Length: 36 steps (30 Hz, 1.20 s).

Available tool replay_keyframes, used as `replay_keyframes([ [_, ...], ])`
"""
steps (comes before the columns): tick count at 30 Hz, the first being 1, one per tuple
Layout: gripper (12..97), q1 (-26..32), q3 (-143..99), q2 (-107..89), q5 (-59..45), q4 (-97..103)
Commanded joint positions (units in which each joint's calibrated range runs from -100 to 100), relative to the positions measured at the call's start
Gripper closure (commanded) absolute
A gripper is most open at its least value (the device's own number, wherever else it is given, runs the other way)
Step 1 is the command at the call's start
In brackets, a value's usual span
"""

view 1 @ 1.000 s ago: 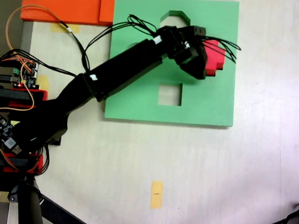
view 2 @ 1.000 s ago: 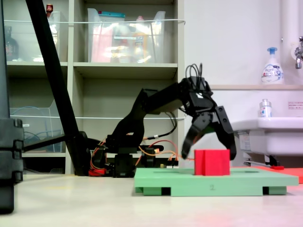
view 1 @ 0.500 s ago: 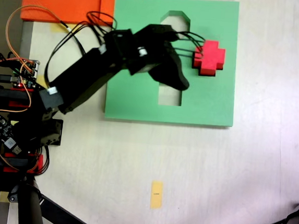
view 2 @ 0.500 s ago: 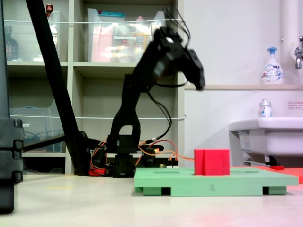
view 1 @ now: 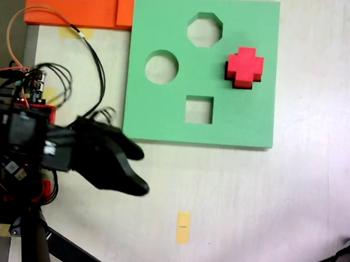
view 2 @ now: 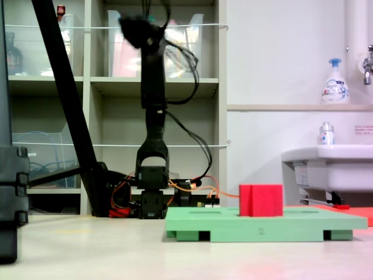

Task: Put the cross columnar block into the corresponding hole

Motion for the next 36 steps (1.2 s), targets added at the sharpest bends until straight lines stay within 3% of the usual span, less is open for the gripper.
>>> replay_keyframes([
  [1, 52.1, -0.73, -25.17, -20.25, -3.81, 34.69],
  [8, 56.8, -0.44, -87.28, -20.25, -8.64, 95.64],
  [11, 58.4, 1.07, -104.63, -20.25, -11.82, 108.16],
  [18, 58.5, 3.86, -123.37, -20.25, -13.87, 108.83],
  [27, 59.5, 4.35, -123.37, -20.25, -14.36, 90.92],
  [36, 59.5, 4.30, -123.37, -20.25, -14.36, 91.21],
])
